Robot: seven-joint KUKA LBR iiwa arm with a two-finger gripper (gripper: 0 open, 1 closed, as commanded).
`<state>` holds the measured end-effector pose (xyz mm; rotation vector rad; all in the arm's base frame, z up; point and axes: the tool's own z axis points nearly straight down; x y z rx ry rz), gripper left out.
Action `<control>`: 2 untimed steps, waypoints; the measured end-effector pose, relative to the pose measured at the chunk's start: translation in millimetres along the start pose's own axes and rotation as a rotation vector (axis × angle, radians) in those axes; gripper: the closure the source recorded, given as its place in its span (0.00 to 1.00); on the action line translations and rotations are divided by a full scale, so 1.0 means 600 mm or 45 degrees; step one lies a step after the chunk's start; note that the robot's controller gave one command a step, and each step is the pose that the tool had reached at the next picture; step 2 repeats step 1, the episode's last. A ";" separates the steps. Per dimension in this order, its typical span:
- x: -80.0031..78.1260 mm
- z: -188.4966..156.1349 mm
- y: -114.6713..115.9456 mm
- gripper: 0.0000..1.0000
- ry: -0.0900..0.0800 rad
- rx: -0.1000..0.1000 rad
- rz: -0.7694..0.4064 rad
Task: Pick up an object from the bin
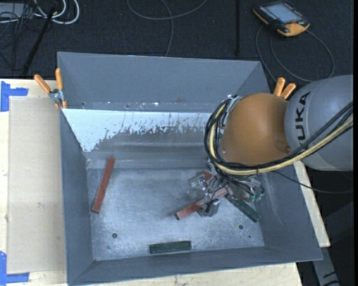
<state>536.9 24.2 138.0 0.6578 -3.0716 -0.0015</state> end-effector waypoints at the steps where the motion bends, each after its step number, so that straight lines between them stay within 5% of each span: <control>1: 0.012 -0.161 0.030 1.00 -0.001 0.001 0.010; 2: 0.012 -0.161 0.030 1.00 -0.001 0.001 0.010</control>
Offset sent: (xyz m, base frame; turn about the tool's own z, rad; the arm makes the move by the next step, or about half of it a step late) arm 0.0000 0.0000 0.0000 0.0000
